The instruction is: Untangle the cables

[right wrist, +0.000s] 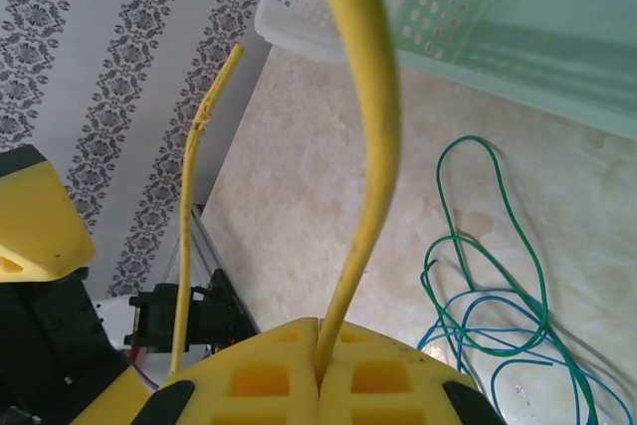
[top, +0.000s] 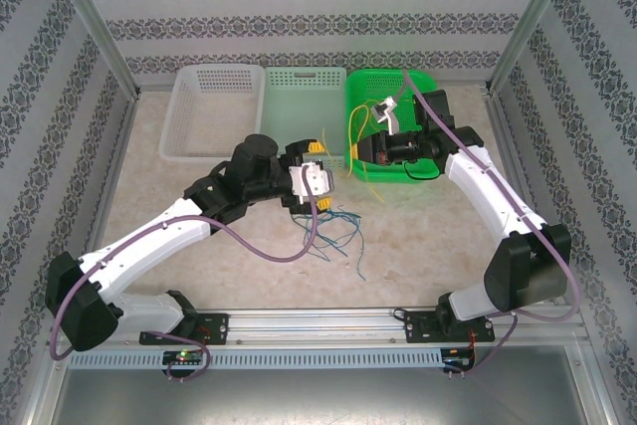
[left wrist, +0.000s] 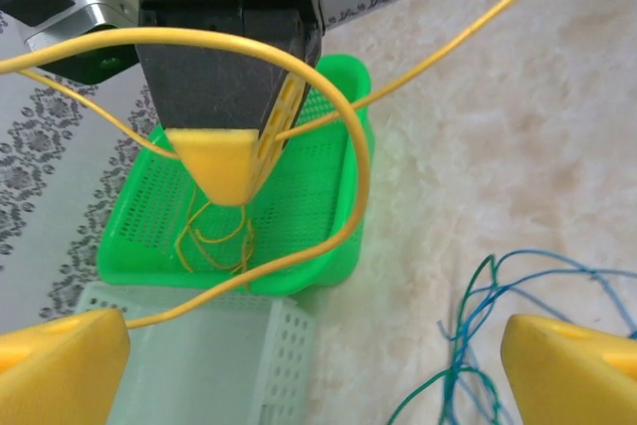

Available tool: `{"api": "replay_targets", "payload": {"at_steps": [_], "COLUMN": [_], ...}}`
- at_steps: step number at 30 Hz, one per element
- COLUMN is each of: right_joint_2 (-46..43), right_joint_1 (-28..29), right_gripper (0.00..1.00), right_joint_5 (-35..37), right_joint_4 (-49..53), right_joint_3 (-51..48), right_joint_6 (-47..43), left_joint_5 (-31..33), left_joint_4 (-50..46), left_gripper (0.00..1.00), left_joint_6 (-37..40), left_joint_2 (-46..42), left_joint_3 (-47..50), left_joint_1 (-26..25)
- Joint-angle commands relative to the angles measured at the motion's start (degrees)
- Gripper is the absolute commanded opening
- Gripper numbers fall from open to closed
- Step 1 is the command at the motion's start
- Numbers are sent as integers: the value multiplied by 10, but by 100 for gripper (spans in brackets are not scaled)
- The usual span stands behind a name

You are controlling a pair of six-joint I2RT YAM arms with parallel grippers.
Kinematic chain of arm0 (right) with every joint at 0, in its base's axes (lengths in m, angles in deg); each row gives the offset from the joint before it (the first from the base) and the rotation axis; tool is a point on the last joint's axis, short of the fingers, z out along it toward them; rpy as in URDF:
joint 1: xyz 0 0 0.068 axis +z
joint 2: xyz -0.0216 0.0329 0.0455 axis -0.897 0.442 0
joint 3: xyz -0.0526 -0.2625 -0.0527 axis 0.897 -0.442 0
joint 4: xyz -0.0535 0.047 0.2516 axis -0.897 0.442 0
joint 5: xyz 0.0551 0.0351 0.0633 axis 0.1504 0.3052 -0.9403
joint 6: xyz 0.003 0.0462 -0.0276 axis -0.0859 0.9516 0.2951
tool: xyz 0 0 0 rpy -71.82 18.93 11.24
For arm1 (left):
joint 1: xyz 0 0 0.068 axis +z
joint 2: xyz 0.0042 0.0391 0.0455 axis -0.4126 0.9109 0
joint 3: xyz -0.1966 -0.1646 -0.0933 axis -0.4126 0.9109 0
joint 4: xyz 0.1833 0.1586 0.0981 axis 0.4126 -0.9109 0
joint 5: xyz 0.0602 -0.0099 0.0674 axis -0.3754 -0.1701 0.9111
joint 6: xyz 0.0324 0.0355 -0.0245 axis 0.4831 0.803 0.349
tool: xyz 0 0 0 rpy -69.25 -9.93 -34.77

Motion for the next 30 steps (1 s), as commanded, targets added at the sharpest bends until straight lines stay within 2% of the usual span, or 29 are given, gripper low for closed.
{"api": "replay_targets", "payload": {"at_steps": [1, 7, 15, 18, 23, 25, 30], "right_joint_2": [-5, -11, -16, -18, -20, -22, -25], "right_joint_1": [-3, -3, 0, 1, 1, 0, -8], "right_gripper": [0, 0, 0, 0, 0, 0, 0], "right_joint_5": [-24, -29, -36, -37, -38, -31, -10], "right_joint_4": [12, 20, 17, 16, 20, 22, 23], "right_joint_3": [17, 12, 4, 4, 5, 5, 8], "right_joint_6": [-6, -11, -12, -12, -16, -20, -24], "left_joint_5": [45, 46, 51, 45, 34, 31, 29], "left_joint_4": [14, 69, 54, 35, 32, 19, 8], "left_gripper": [99, 100, 100, 87, 38, 28, 15], "left_joint_6": [70, 76, 62, 58, 25, 6, -49], "left_joint_2": [19, 34, 77, 96, 119, 126, 124], "left_joint_3": [-8, 2, -29, -51, -73, -81, -75], "left_joint_1": [-13, -19, -20, -20, -19, -19, -17]}}
